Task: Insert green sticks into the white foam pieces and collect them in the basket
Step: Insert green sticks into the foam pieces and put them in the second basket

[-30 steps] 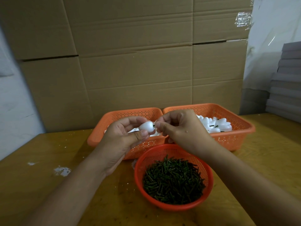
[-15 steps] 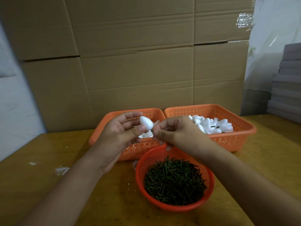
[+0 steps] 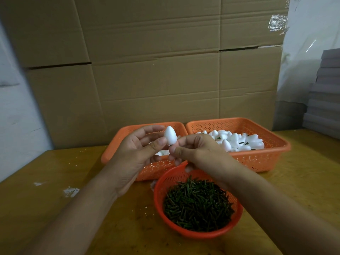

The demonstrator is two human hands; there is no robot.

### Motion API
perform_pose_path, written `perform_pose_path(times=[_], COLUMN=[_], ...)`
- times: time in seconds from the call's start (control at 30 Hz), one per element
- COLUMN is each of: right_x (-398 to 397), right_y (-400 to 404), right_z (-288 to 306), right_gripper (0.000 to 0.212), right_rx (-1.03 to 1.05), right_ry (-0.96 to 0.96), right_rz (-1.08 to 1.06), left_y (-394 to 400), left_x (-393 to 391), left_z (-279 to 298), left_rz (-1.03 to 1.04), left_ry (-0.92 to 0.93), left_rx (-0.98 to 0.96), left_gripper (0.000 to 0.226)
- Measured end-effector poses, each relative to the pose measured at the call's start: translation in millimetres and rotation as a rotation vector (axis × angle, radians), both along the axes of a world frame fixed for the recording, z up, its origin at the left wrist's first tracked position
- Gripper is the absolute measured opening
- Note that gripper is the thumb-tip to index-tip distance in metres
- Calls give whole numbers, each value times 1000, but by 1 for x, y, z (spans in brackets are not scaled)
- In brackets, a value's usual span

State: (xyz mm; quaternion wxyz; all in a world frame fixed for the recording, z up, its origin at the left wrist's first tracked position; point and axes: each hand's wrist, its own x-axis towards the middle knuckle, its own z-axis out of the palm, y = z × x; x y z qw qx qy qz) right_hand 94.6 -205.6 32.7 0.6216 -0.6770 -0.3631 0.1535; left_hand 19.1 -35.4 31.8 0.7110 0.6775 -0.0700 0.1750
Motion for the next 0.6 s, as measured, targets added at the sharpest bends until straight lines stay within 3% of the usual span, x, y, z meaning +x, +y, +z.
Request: perform_pose_path(times=[0.33,0.6], right_x=[-8,-12], right_y=[10,8], right_z=[-6,-3], right_gripper=[16,19], right_rx=[44,45], right_ry=[-13,-22], right_rz=[-94,-32], left_y=[-2,-1], left_x=[1,0], left_z=[-1,1], left_rz=[75,35], left_ry=[-40,-14], left_rx=[83,59], left_gripper=[38,46])
